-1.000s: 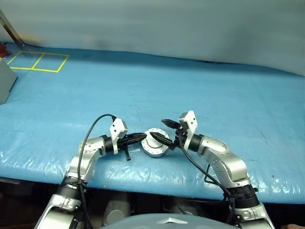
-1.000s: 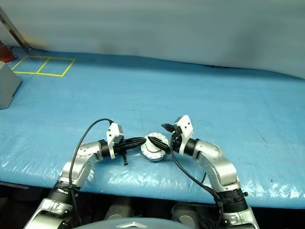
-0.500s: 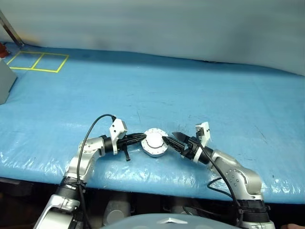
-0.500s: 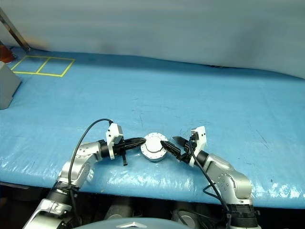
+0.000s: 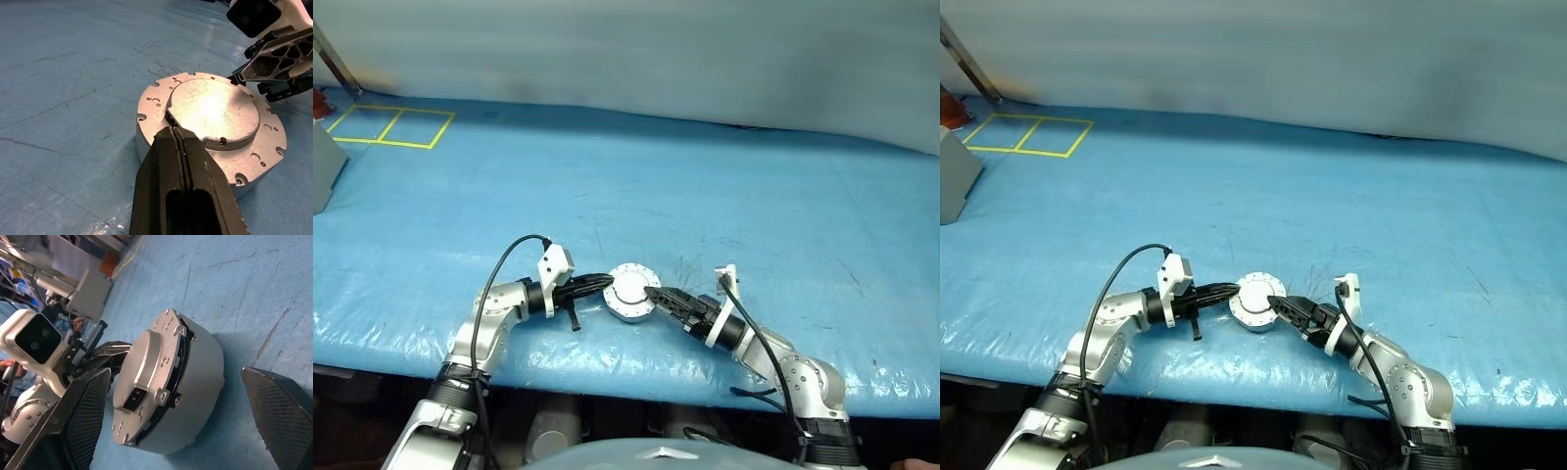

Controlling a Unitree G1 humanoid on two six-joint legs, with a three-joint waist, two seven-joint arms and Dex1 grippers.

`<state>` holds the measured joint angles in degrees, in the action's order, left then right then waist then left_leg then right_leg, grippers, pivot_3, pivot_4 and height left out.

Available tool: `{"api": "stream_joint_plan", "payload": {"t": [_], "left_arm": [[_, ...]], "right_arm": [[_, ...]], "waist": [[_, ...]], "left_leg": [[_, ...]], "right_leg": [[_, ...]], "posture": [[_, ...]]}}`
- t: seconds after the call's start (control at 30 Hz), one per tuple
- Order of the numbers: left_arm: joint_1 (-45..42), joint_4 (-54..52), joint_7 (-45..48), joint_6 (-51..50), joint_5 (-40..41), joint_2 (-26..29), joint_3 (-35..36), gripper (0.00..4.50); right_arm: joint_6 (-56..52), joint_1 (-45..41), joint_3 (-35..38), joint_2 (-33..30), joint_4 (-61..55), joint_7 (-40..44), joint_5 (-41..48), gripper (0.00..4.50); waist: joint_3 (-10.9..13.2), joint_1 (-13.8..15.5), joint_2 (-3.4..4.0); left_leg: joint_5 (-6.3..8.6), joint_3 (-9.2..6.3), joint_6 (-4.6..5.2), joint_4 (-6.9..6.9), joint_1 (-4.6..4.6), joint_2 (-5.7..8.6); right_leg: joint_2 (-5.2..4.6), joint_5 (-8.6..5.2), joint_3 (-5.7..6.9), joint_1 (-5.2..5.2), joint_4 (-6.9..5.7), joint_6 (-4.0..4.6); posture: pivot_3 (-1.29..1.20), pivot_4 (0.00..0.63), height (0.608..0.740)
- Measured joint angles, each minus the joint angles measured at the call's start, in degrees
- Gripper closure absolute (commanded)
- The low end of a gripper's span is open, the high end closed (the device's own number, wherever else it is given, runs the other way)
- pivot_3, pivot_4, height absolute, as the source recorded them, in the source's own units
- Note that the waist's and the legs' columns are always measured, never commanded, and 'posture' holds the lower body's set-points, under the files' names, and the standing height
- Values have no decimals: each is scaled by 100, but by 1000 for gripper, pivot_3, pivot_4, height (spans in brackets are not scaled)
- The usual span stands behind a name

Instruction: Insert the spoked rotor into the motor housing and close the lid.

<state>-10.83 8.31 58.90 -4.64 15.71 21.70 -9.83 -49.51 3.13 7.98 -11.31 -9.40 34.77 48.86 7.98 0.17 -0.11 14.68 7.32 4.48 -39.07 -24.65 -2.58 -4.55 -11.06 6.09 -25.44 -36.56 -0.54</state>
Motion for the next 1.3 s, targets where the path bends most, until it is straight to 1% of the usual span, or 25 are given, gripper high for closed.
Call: {"api": "stream_joint_plan", "payload": {"t": [0.1,0.13,0.2,0.23,0.27,0.33,0.4,0.53,0.7,0.77,0.8,0.93,1.07,1.2,1.3], "left_arm": [[6,2,-2,15,-3,0,-7,4500],[10,1,-5,18,-4,0,-15,4500],[15,1,-7,21,-5,0,-24,4500],[16,1,-7,22,-6,0,-24,4500],[16,1,-8,23,-6,1,-24,4500],[18,1,-6,33,-6,7,-27,4500],[18,1,-9,37,-7,8,-28,4500],[46,2,-13,33,-26,72,-17,4500],[59,-23,-17,43,-17,71,-9,4500],[59,-25,-17,43,-17,72,-9,4500],[61,-29,-16,44,-17,76,-7,4500],[101,-31,-101,43,18,-2,38,4500],[191,-31,-476,-197,357,-393,318,4500],[361,-86,-660,-786,826,-456,673,4500],[548,-198,-816,-1242,1263,-566,969,4500]], "right_arm": [[-108,15,43,56,49,-2,153,35],[-117,16,43,71,77,-3,198,418],[-145,26,35,80,136,-13,211,949],[-178,38,30,80,149,-16,211,1315],[-206,48,20,80,182,-17,213,1588],[-214,51,15,85,212,-2,228,1588],[-212,49,16,106,240,3,229,1972],[-207,43,38,149,277,44,344,2889],[-210,28,96,175,324,27,417,2889],[-216,25,97,170,343,27,427,3172],[-224,26,93,167,346,31,431,3231],[-227,11,112,184,358,9,457,3243],[-247,-24,263,386,417,-175,686,3243],[-260,-120,417,573,480,-469,918,3243],[-171,-256,708,726,591,-765,1076,3243]], "waist": [[0,-2,0],[0,-4,0],[0,-3,1],[0,-3,1],[0,-3,1],[0,-4,1],[0,-5,1],[0,-5,2],[-3,-2,-2],[-3,-2,-1],[-3,-2,-1],[-3,-3,-2],[-1,-11,0],[6,-57,10],[21,-73,13]], "left_leg": [[0,0,0,0,0,-1],[0,0,0,0,0,-1],[0,0,-1,0,0,0],[1,0,0,0,0,0],[0,0,0,0,0,0],[2,0,-1,0,0,0],[4,0,-7,0,1,-1],[5,0,-7,0,3,-1],[6,-1,-10,-2,7,0],[6,-2,-11,-1,7,-1],[6,-2,-11,0,6,-1],[6,-2,-10,-2,6,0],[6,-4,-11,-1,2,-1],[5,-3,-9,0,-4,-1],[5,-3,-6,0,-10,0]], "right_leg": [[0,0,0,0,0,0],[0,0,0,0,0,0],[0,0,0,-1,0,0],[0,0,0,-1,0,0],[0,0,0,-1,0,0],[0,0,-1,0,1,0],[0,0,0,0,0,0],[-1,0,0,2,-1,-1],[-3,4,-2,8,2,-6],[-3,3,-2,7,3,-6],[-3,3,-2,7,5,-6],[-5,5,-3,8,6,-9],[-5,6,-3,4,5,-10],[-2,6,-2,-1,6,-10],[-2,9,-2,-2,10,-15]], "posture": [[0,150,740],[0,150,740],[0,150,740],[0,150,740],[0,150,740],[0,150,740],[0,150,740],[0,150,740],[0,150,740],[0,150,740],[0,150,740],[0,150,740],[0,150,740],[0,150,740],[0,150,740]]}}
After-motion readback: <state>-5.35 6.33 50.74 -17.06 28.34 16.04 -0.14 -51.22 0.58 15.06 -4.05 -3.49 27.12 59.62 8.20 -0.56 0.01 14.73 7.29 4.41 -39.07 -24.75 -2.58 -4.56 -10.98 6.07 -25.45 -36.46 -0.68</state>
